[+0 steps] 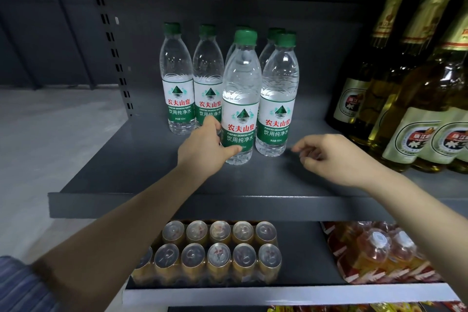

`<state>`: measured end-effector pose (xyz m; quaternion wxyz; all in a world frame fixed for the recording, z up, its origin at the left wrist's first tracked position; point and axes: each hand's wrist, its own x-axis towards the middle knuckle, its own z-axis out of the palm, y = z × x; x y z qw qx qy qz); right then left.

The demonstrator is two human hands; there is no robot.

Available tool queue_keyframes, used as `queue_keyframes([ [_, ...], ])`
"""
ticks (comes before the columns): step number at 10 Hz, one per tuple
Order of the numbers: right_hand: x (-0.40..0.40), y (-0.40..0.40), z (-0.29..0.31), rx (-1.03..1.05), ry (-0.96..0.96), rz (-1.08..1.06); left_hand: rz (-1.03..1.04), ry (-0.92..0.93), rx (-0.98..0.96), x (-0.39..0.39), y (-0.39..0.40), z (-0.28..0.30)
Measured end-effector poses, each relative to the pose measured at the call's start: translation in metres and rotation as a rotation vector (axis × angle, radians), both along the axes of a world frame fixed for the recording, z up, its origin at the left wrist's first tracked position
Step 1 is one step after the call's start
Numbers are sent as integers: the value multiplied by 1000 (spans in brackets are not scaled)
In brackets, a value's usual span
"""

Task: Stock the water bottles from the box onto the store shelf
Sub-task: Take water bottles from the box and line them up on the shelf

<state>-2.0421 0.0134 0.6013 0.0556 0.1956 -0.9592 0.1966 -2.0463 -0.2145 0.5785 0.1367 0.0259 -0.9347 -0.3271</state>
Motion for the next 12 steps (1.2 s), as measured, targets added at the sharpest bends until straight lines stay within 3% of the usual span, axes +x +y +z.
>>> queue_keyframes([
  [7,-6,4,-2,-7,-14,-7,57,26,-19,-21,12,-4],
  [12,12,1,1,-14,8,46,-30,-37,-195,23,15,3],
])
